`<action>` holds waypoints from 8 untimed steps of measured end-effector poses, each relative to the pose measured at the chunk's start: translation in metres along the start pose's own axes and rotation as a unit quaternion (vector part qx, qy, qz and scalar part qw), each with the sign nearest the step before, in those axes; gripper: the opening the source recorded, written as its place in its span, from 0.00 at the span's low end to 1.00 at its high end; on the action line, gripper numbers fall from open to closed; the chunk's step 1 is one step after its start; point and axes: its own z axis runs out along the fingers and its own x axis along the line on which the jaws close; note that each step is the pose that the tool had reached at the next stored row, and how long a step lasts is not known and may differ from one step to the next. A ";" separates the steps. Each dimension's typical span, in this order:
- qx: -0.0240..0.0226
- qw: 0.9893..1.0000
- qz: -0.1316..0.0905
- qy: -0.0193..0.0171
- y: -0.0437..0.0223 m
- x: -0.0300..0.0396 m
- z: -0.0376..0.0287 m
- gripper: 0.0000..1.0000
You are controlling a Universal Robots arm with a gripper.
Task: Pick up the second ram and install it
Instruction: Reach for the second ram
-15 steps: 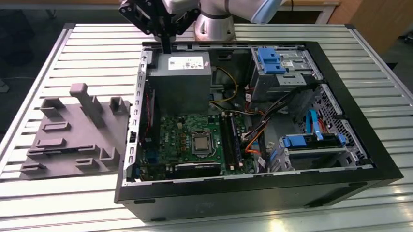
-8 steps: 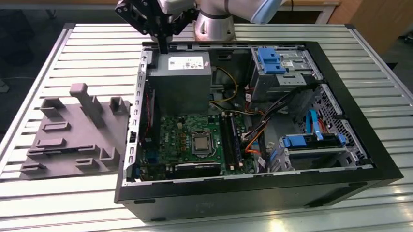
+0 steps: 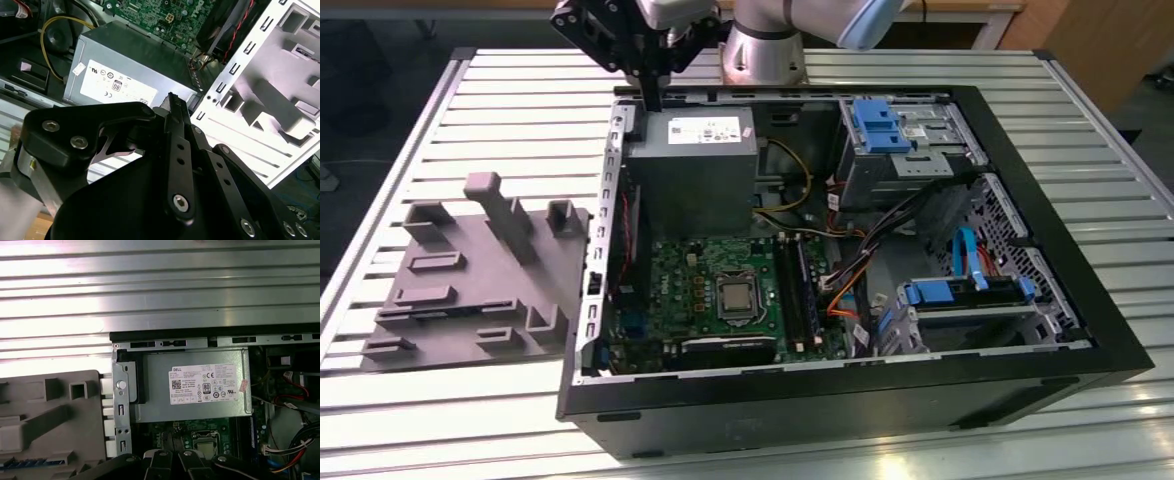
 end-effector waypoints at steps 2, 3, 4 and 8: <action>0.000 1.000 0.000 0.000 -0.0001 0.0012 0.0000 0.11; 0.000 1.000 0.000 0.000 -0.0001 0.0017 0.0000 0.11; 0.000 1.000 0.000 0.000 -0.0002 0.0022 0.0000 0.11; 0.000 1.000 0.000 0.000 -0.0003 0.0045 -0.0001 0.11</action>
